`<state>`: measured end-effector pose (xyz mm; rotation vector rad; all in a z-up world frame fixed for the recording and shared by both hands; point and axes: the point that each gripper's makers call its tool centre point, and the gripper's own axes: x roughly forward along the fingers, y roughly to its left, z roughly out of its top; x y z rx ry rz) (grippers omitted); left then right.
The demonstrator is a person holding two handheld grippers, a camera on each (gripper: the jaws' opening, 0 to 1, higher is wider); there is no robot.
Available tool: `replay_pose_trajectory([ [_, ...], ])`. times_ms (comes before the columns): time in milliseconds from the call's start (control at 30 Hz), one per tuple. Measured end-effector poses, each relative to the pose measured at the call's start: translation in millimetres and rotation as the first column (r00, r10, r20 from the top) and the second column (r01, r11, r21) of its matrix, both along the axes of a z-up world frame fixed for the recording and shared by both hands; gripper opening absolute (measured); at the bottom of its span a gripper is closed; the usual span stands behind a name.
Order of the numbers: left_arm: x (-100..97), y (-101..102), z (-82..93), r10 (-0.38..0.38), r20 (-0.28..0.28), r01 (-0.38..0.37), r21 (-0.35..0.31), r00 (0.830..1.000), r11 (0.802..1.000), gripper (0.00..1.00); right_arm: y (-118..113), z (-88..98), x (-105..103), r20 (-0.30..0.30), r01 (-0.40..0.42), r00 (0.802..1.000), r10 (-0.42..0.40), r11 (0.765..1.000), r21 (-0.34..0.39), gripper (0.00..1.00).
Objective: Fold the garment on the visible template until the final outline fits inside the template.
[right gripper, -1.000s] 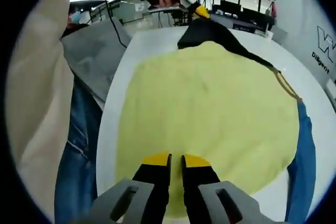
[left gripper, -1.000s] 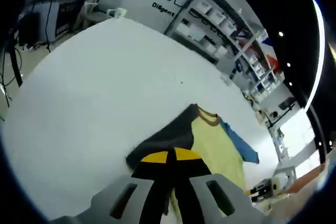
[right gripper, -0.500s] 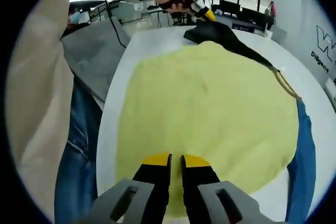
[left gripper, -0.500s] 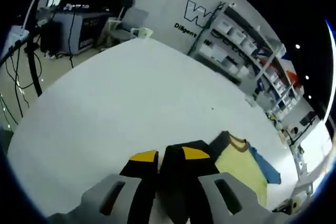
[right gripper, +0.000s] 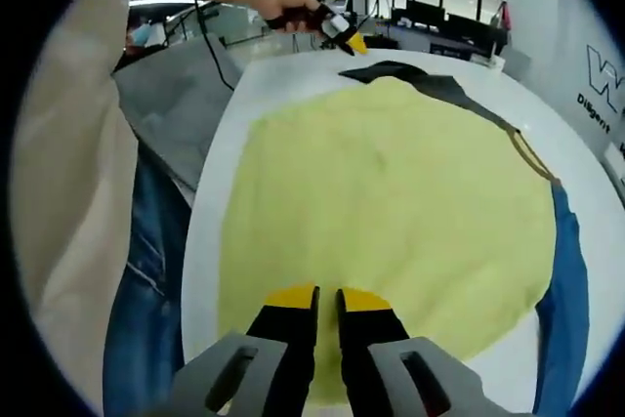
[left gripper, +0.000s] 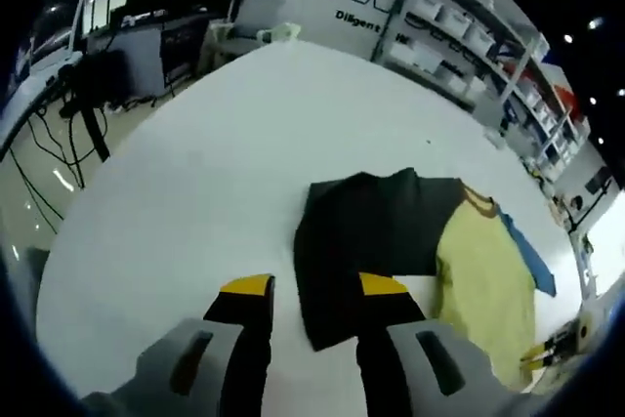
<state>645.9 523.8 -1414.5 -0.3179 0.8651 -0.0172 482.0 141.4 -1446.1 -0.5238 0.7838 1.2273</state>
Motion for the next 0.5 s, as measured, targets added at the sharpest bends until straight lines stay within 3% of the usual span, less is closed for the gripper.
replay_pose_trajectory([
  [133,-17.7,-12.7,-8.7,-0.043,-0.062,0.046,0.035,0.997,0.998,0.26,0.3,0.0,0.7,0.0,0.005,1.0,-0.005,1.0,0.003,0.01],
  [300,-22.2,-26.1,-20.5,-0.063,-0.103,0.067,0.039,0.993,0.997,0.27,0.6,-0.1,1.0,0.001,0.003,1.0,-0.003,1.0,-0.001,0.0],
  [367,-23.1,-26.1,-26.0,-0.07,-0.122,0.078,0.061,0.99,0.995,0.27,0.4,-0.1,1.1,0.0,0.006,1.0,-0.006,1.0,0.0,0.0],
  [400,-24.0,-18.9,-29.8,-0.062,-0.14,0.078,0.111,0.988,0.991,0.26,0.2,-0.3,1.2,0.001,0.007,1.0,-0.007,1.0,-0.001,0.0],
  [500,-20.5,-20.9,-26.9,-0.064,-0.122,0.08,0.124,0.99,0.989,0.18,0.4,-0.3,1.0,0.001,0.01,1.0,-0.01,1.0,-0.001,0.0],
])
